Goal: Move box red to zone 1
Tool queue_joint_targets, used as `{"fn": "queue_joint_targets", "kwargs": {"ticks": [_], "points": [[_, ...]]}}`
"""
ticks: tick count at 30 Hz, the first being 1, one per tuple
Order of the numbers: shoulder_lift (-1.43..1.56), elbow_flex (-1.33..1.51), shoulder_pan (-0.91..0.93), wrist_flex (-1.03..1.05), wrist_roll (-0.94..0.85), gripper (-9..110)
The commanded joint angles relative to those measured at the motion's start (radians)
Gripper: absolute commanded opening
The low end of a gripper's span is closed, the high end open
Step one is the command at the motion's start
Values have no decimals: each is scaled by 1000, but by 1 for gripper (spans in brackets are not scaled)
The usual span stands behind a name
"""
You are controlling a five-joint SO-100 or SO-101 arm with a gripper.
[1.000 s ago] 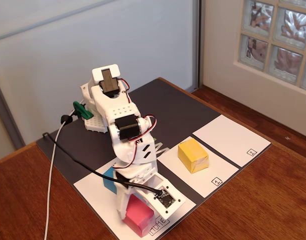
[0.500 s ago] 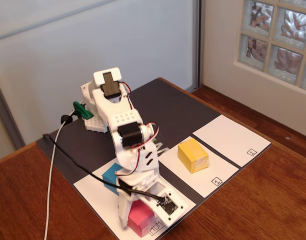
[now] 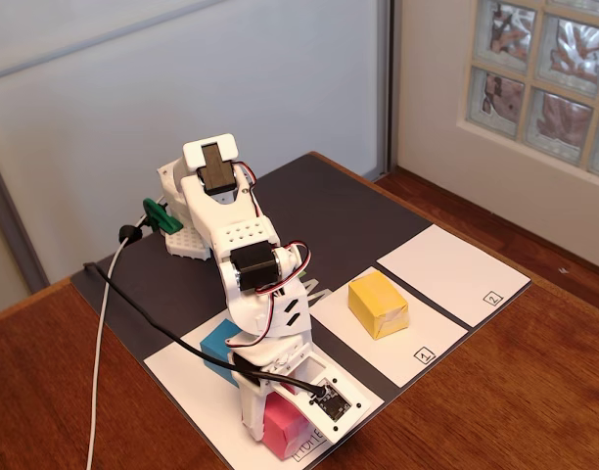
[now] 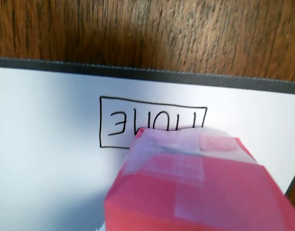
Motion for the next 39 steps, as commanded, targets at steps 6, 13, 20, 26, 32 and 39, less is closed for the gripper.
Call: {"fn": "queue_joint_targets", "kwargs": {"ticks": [6,13,20,26,32,39], "points": [[166,-23,3,95,-6,0],[345,-52,-14,221,-9,-1],[534,-97,-74,371,8,-1],[667,-97,-183,456,41,-1],[752,-97,-330,497,103,-1],[742,-97,-479,505,130,-1]]}}
